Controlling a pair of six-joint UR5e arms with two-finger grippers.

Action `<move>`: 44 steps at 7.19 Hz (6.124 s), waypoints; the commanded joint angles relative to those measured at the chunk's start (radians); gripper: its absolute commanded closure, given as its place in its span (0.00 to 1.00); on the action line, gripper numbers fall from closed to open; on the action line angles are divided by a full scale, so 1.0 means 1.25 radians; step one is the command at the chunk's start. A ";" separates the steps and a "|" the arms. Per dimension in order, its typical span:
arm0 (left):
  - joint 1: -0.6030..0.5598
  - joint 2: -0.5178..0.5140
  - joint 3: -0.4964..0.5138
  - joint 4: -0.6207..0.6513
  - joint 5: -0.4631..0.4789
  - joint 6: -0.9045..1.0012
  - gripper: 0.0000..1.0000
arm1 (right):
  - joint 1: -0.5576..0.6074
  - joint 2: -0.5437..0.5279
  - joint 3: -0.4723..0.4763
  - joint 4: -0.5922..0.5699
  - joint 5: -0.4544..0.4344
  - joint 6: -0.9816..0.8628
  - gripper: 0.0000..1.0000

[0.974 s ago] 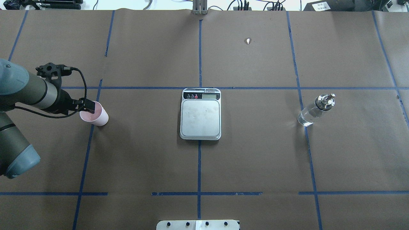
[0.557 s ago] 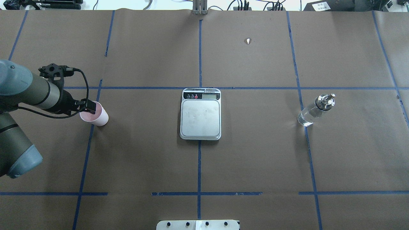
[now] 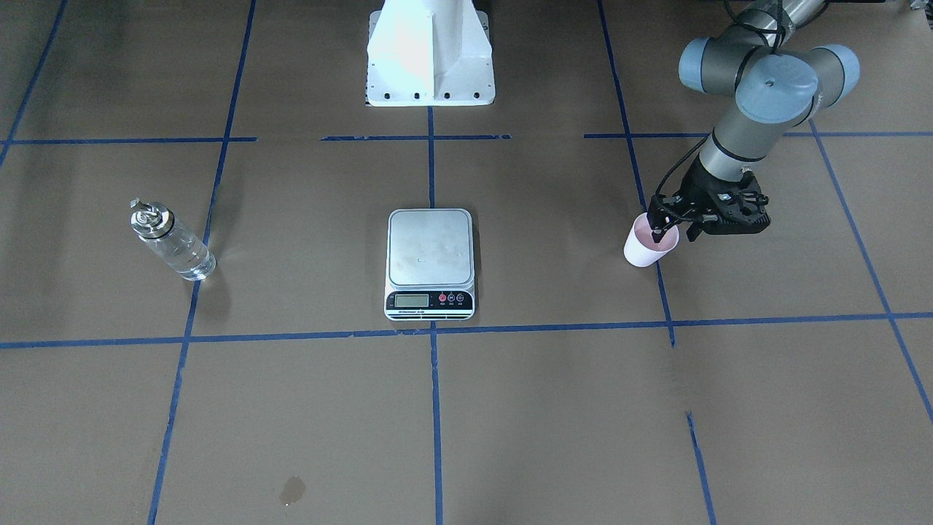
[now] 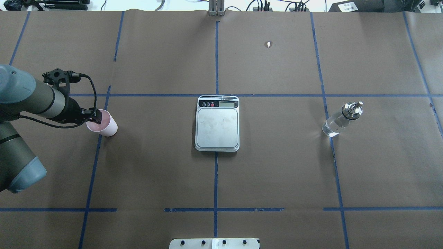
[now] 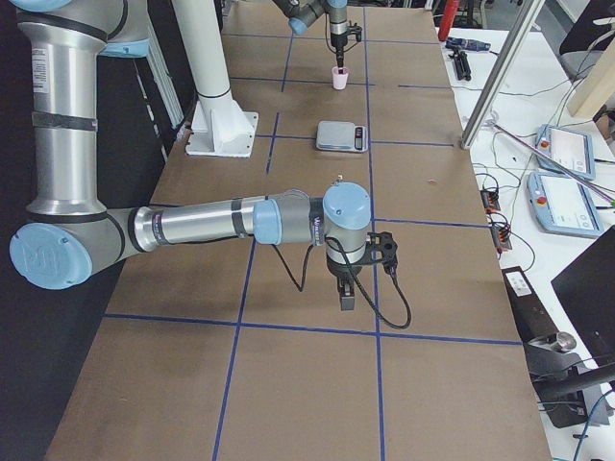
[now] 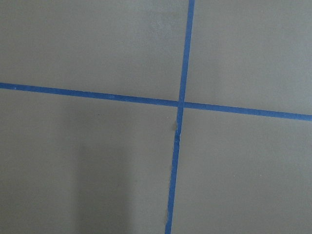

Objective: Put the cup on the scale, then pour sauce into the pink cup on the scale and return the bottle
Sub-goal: 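Close the left gripper around the pink cup's rim, then carry the pink cup with the left gripper onto the scale, then lower the cup onto the scale and open the left gripper, then withdraw the left arm while the right gripper approaches the glass bottle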

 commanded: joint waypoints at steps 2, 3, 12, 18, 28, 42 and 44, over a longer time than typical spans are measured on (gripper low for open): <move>0.005 -0.007 0.007 0.001 0.000 0.000 0.47 | 0.000 0.001 0.000 0.000 0.000 0.000 0.00; 0.007 -0.009 0.012 0.001 -0.001 -0.001 0.56 | 0.000 0.001 0.000 0.001 0.001 0.000 0.00; -0.018 -0.278 -0.190 0.467 -0.086 -0.054 1.00 | 0.001 -0.014 0.047 0.000 0.029 -0.001 0.00; 0.135 -0.537 0.068 0.335 -0.026 -0.406 1.00 | -0.002 -0.016 0.031 0.000 0.042 0.002 0.00; 0.185 -0.557 0.205 0.291 0.076 -0.400 1.00 | -0.009 0.012 0.034 -0.009 0.037 0.001 0.00; -0.062 -0.294 -0.200 0.474 -0.009 0.089 0.00 | -0.272 0.001 0.492 -0.136 0.004 0.462 0.00; -0.137 -0.238 -0.204 0.487 -0.011 0.236 0.00 | -0.414 -0.009 0.540 -0.008 -0.081 0.693 0.00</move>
